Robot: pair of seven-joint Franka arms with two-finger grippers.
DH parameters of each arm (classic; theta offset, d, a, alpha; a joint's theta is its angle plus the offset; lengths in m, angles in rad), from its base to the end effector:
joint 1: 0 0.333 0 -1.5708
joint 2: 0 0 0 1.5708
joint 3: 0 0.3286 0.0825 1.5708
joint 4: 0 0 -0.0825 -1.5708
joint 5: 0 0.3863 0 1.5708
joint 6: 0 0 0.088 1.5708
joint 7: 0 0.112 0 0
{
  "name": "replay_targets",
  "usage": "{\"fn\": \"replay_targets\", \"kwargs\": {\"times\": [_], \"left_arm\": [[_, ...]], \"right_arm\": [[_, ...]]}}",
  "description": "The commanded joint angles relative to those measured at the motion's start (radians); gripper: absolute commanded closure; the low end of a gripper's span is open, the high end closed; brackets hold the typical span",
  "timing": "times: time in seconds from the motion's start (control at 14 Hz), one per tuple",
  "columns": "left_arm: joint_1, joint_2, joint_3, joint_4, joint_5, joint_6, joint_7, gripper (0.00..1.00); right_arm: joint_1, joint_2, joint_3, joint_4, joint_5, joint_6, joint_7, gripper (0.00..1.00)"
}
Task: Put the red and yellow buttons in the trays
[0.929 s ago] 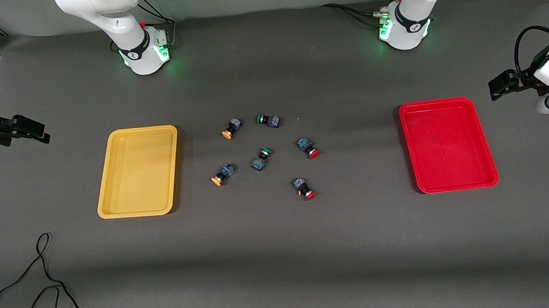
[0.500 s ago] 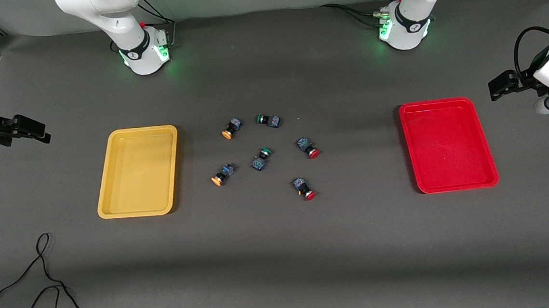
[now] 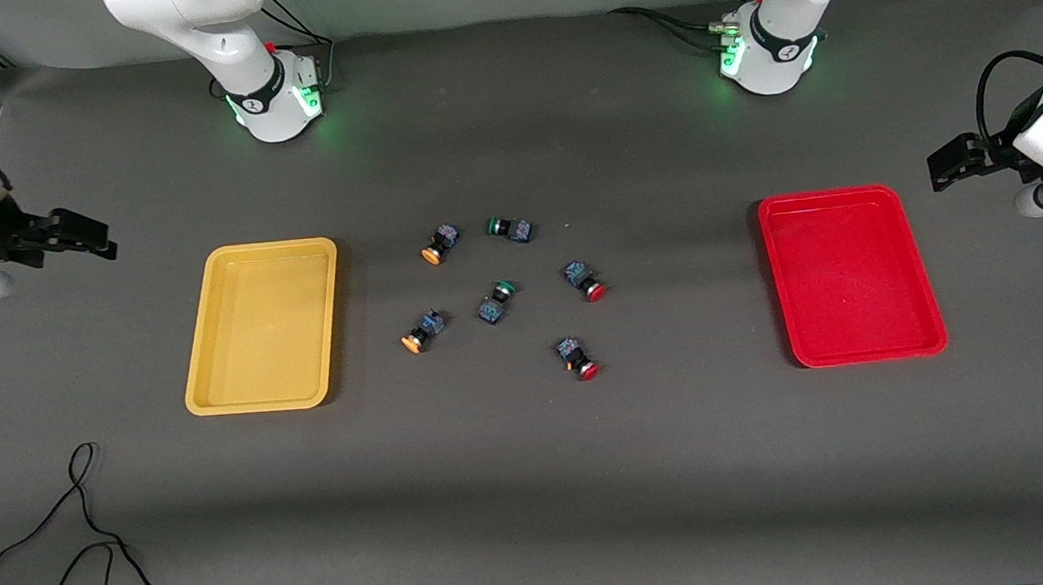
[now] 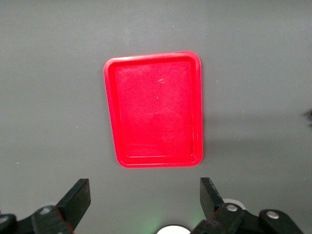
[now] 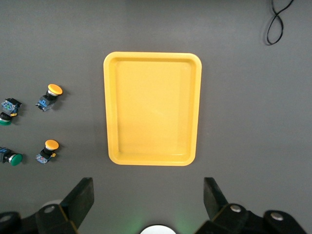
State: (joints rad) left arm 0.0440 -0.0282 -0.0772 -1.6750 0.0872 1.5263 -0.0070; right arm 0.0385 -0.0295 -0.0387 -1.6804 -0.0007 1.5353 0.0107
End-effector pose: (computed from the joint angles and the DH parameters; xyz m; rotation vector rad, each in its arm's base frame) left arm 0.5386 -0.0084 0.5954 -3.0442 0.0417 0.1810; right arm 0.5389 -0.0005 0.5938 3.1361 -0.0169 -0.1815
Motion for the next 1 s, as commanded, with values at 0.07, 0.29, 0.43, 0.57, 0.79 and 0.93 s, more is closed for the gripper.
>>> {"fn": "replay_targets", "kwargs": {"times": [0.07,0.29,0.43,0.57,0.79,0.93], "left_arm": [[-0.027,0.019,-0.006,0.015,0.000,-0.040,-0.014,0.00],[-0.079,0.054,-0.012,0.009,-0.006,-0.040,-0.095,0.00],[-0.149,0.089,-0.012,0.009,-0.012,-0.037,-0.189,0.00],[-0.232,0.149,-0.016,0.011,-0.020,-0.015,-0.314,0.00],[-0.369,0.287,-0.016,0.015,-0.062,0.099,-0.561,0.00],[-0.449,0.391,-0.016,0.015,-0.101,0.225,-0.773,0.00]], "right_arm": [[0.098,-0.146,-0.003,-0.259,0.022,0.173,0.164,0.00],[0.234,-0.228,-0.003,-0.470,0.036,0.342,0.403,0.00],[0.343,-0.230,-0.003,-0.544,0.036,0.435,0.605,0.00],[0.440,-0.199,-0.003,-0.567,0.036,0.486,0.806,0.00],[0.569,-0.126,-0.003,-0.568,0.036,0.548,1.056,0.00],[0.648,-0.074,-0.003,-0.575,0.036,0.604,1.217,0.00]]}}
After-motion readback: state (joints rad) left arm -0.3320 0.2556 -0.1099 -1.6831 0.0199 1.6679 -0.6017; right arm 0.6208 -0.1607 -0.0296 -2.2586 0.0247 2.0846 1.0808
